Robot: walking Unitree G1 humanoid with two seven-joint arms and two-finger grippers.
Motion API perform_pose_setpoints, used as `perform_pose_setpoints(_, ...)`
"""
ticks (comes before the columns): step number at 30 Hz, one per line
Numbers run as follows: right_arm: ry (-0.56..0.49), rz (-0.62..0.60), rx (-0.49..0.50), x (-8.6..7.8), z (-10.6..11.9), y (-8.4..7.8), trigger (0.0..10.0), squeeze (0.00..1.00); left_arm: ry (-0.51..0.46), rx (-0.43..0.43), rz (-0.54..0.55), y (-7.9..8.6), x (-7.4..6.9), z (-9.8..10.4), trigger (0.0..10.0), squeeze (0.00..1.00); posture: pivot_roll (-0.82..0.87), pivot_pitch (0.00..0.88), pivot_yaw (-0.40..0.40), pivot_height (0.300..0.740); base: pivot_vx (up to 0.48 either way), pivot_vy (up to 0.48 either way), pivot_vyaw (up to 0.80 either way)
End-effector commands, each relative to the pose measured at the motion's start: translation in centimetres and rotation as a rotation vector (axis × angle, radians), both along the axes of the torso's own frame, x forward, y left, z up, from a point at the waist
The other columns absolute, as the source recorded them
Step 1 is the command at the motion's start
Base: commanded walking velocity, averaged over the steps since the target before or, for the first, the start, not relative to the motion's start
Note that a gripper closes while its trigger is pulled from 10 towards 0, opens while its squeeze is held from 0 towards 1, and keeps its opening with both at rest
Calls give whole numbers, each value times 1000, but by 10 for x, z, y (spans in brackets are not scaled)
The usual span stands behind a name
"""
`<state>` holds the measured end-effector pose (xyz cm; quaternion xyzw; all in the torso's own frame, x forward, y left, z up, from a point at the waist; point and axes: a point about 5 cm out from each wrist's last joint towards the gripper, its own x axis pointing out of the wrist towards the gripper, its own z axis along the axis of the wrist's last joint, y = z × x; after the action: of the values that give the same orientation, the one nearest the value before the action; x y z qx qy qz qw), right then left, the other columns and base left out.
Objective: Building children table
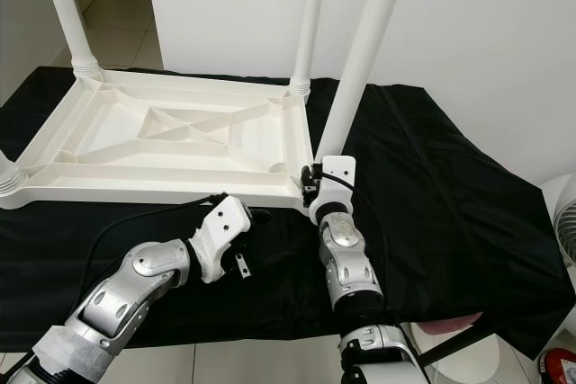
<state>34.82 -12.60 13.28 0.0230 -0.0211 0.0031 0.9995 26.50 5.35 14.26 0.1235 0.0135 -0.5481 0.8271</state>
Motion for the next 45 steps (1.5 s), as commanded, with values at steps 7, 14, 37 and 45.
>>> perform_pose_setpoints(7, -25, 24, 7, -11, -6, -1, 10000, 1000, 3, 11, -9, -2, -2, -4, 10000, 0, 57, 14, -92, 740, 0, 0, 0)
perform_pose_setpoints(14, -79, 34, -29, -22, -4, -6, 10000, 1000, -19, 12, 2, -2, -2, -4, 10000, 0, 58, 12, -98, 740, 0, 0, 0)
perform_pose_setpoints(37, -24, 163, -87, -58, -27, 0, 0, 0, -230, 85, 512, 35, 63, 11, 10000, 0, 46, 1, -89, 740, 0, 0, 0)
perform_pose_setpoints(45, -56, 290, -72, -43, -9, 16, 10000, 0, -206, 186, 615, 47, 83, 3, 10000, 0, 53, 0, -88, 740, 0, 0, 0)
